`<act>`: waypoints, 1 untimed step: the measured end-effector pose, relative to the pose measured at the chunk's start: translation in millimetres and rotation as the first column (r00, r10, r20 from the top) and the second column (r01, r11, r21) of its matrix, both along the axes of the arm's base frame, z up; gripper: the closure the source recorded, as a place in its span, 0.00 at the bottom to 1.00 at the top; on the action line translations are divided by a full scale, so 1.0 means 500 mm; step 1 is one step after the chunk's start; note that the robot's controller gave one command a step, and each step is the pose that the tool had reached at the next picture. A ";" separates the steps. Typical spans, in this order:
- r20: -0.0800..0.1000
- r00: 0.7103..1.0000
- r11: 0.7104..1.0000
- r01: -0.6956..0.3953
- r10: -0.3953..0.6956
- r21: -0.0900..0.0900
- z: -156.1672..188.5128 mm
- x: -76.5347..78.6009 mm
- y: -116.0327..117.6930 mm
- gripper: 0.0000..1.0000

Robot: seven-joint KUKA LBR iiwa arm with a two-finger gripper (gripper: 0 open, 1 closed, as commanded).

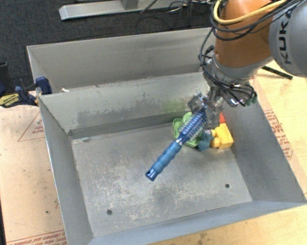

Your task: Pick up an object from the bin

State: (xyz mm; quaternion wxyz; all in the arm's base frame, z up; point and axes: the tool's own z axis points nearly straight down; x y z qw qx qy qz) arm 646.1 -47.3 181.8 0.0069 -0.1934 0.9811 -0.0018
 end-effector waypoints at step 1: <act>-0.003 1.000 1.000 0.004 -0.004 0.001 0.158 -0.012 -0.017 1.00</act>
Offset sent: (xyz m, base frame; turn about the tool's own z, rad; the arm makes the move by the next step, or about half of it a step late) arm -0.0079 -0.0084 0.0744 0.0011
